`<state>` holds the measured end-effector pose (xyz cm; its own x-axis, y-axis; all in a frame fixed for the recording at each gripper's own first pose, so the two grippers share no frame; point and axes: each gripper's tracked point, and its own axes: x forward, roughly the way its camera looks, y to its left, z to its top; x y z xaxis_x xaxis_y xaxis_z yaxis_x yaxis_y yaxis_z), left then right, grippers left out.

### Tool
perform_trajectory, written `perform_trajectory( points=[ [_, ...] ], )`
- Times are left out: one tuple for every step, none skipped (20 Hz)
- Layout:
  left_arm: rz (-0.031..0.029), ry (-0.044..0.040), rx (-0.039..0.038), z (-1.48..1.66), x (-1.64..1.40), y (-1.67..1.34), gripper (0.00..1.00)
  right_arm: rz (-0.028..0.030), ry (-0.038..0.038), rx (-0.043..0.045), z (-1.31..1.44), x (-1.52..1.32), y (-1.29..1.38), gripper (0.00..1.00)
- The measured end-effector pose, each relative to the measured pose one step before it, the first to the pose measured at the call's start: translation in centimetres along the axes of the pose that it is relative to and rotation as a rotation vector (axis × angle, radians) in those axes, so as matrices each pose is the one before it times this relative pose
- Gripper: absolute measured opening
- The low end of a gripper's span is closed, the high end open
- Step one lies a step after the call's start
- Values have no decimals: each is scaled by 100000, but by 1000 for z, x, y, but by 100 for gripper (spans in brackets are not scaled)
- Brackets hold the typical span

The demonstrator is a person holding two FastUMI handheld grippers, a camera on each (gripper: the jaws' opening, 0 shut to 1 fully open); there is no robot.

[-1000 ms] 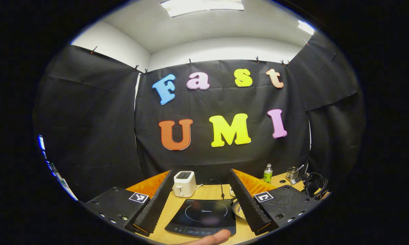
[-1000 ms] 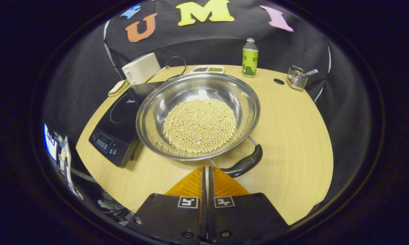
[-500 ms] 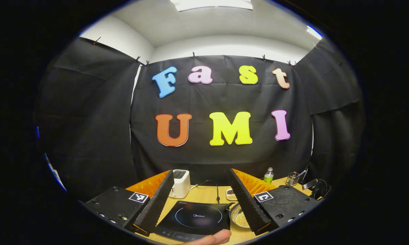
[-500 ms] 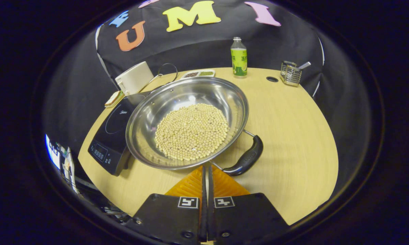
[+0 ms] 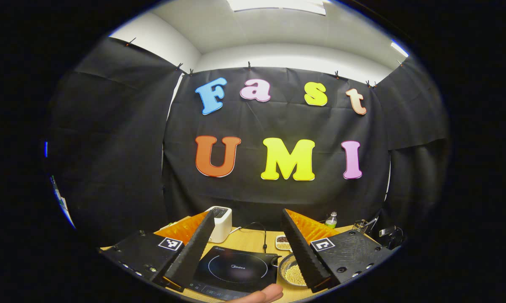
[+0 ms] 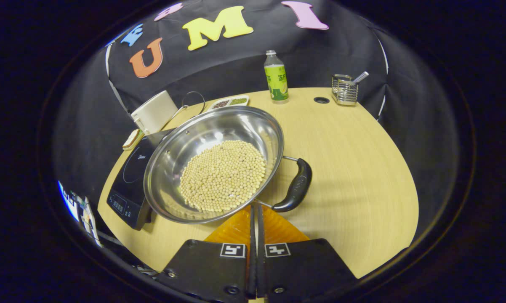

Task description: First push the handle of the pot to place it horizontally, then grasp the pot with both hands and set it on the induction cooktop.

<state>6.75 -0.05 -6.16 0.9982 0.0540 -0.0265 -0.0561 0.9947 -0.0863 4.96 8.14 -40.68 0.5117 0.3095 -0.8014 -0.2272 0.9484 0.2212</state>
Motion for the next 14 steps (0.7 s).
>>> perform_trajectory(
  points=[
    [-210,1688,171,-702,460,-84,95,253,21,1019,184,169,-137,2],
    [-137,1616,237,-680,255,70,95,-79,204,798,212,152,-314,4],
    [-479,1477,150,-719,443,-83,95,-231,155,169,318,142,-180,1],
    [-1011,1348,-616,-724,390,-171,95,-657,-207,14,194,70,-331,4],
    [-1603,1517,-2177,-696,444,-386,95,-660,-298,73,354,171,-310,4],
    [-1791,1852,-2047,-732,272,-432,95,-304,-254,390,276,295,-239,1],
    [-1149,1995,-919,-803,257,-204,95,-107,-34,146,267,169,-186,1],
    [-33,1067,812,-585,275,-48,95,-209,-174,165,116,47,-229,4],
    [455,705,1770,-231,512,105,95,-217,-246,543,248,49,-284,4],
    [268,677,2389,-358,270,-85,95,-382,114,903,224,122,-261,4],
    [154,629,2477,-299,228,-150,95,294,74,841,199,110,-124,4],
    [-412,226,1610,-204,71,-298,95,-26,216,579,-7,203,-148,1],
    [-767,386,954,-180,359,-387,95,-852,49,306,145,256,-371,4],
    [-1102,515,242,-310,284,-413,95,-23,517,332,-26,243,-97,4]
  ],
)
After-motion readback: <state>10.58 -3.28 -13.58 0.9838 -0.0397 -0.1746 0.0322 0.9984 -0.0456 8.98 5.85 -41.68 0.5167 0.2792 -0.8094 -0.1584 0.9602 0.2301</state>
